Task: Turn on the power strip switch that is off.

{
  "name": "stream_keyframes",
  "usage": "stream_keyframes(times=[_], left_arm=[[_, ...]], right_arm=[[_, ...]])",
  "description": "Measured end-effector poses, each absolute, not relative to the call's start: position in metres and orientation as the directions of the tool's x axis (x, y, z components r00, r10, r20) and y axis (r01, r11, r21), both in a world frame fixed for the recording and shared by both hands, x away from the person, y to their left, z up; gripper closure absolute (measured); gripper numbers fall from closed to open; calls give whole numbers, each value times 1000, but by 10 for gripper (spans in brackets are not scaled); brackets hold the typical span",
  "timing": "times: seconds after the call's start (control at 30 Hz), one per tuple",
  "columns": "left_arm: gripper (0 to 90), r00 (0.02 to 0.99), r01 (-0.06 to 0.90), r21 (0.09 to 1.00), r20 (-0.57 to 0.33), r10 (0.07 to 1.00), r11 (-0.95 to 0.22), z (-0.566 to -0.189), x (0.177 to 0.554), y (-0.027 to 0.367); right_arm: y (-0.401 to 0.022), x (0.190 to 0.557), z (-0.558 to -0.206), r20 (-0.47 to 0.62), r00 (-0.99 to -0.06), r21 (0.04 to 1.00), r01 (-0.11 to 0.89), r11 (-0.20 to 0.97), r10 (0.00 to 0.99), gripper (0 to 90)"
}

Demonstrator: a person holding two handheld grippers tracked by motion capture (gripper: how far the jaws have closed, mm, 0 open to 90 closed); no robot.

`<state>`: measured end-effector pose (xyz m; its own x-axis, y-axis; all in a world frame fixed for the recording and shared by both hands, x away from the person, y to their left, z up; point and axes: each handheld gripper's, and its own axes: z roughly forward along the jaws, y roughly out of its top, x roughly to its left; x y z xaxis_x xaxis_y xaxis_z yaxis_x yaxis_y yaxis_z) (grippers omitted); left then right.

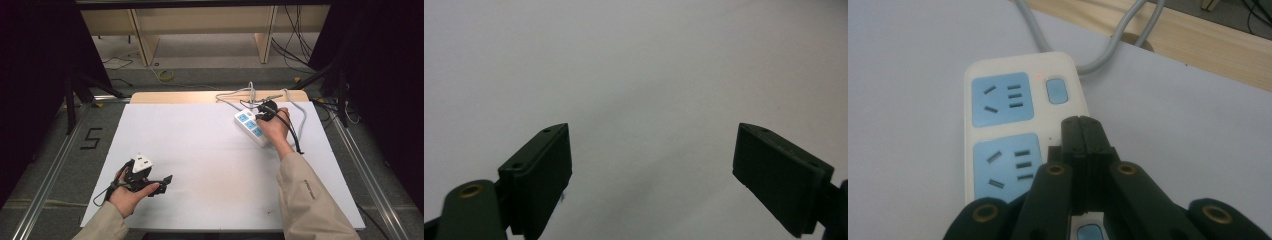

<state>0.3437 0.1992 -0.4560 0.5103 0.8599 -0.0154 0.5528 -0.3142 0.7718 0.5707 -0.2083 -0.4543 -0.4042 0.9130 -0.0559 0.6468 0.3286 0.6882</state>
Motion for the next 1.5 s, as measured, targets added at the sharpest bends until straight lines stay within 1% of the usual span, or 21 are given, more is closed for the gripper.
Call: stream_keyframes(times=[0.33,0.57,1.5], left_arm=[[156,514,552,770,-11,858,-321,-456,344,199],[156,515,551,769,-9,857,-323,-456,344,199],[156,514,554,769,-12,858,-321,-457,344,199]], right_arm=[[-207,572,-454,-61,-409,671,658,341,910,900],[-202,574,-452,-110,-422,647,657,387,900,900],[-199,576,-450,-127,-425,623,669,406,896,900]])
